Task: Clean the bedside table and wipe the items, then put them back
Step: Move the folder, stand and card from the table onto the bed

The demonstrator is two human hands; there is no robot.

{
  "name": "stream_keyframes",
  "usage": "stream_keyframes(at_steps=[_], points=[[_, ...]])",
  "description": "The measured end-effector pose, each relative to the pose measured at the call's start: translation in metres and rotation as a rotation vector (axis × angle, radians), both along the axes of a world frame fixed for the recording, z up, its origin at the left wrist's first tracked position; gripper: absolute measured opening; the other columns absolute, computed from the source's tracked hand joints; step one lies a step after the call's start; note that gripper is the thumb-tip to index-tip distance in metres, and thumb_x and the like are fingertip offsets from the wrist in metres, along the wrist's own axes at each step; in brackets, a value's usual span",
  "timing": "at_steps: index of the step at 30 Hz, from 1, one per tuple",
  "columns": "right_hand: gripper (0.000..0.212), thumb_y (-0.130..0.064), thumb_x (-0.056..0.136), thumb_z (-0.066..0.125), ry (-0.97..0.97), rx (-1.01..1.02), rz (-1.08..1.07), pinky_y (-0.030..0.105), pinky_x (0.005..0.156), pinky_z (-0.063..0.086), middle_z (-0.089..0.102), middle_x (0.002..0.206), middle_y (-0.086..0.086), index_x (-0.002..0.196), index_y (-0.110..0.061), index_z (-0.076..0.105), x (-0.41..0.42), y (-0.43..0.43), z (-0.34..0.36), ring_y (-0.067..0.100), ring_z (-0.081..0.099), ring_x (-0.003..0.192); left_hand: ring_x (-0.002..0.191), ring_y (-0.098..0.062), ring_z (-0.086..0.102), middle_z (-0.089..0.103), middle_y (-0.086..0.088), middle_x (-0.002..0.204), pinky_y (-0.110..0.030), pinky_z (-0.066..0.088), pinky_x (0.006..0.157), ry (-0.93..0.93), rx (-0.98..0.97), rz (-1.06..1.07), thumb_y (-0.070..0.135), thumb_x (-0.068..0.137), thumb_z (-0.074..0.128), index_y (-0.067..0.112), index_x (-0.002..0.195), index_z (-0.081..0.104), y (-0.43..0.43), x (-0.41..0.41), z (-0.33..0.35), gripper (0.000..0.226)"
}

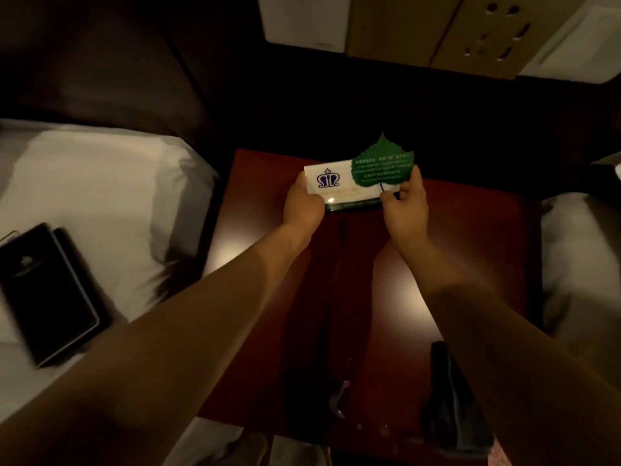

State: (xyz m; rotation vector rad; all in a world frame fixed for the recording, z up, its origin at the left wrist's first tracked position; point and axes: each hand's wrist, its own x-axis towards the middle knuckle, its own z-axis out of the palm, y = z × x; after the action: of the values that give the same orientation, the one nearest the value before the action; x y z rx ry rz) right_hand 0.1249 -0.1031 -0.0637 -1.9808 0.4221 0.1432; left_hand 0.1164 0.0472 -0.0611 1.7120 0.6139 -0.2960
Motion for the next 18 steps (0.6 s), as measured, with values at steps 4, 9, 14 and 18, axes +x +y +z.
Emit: stream_keyframes(at_steps=[4,9,14,18], points=[[0.063,-0.003,0.091,0.047,0.015,-0.009,0.121,0.031,0.087,0.044,0.052,0.128,0.020,0.148,-0.013,0.022,-0.002,0.055,0.003,0.024,0.053,0.108,0.116,-0.025,0.058,0.063,-0.011,0.124,-0.038,0.049,0.099,-0.019,-0.035,0.157,-0.017,0.079,0.029,0.011,0.126,0.054,0.055,-0.025,0.009,0.060],[0.058,0.000,0.089,0.044,0.019,0.011,0.245,0.031,0.084,0.042,0.057,0.121,0.017,0.145,-0.014,0.033,-0.007,0.135,0.007,0.025,0.054,0.100,0.111,-0.021,0.058,0.063,-0.011,0.123,-0.036,0.049,0.099,0.005,-0.044,0.366,-0.016,0.081,0.027,0.014,0.127,0.054,0.127,-0.055,0.019,0.061],[0.056,0.005,0.083,0.039,-0.010,0.032,0.353,0.027,0.076,0.041,0.060,0.099,0.010,0.134,-0.015,0.048,-0.023,0.216,0.014,0.021,0.055,0.089,0.103,-0.027,0.065,0.069,-0.008,0.109,-0.039,0.056,0.090,-0.005,-0.129,0.585,-0.011,0.083,0.031,0.024,0.108,0.059,0.196,-0.088,0.026,0.051],[0.058,0.004,0.084,0.037,0.011,0.055,0.440,0.026,0.073,0.042,0.060,0.093,0.002,0.136,-0.019,0.046,-0.044,0.278,0.024,0.015,0.056,0.082,0.087,-0.007,0.060,0.066,0.004,0.100,-0.012,0.052,0.067,-0.044,-0.105,0.703,-0.016,0.081,0.029,0.020,0.116,0.059,0.248,-0.125,0.035,0.058]])
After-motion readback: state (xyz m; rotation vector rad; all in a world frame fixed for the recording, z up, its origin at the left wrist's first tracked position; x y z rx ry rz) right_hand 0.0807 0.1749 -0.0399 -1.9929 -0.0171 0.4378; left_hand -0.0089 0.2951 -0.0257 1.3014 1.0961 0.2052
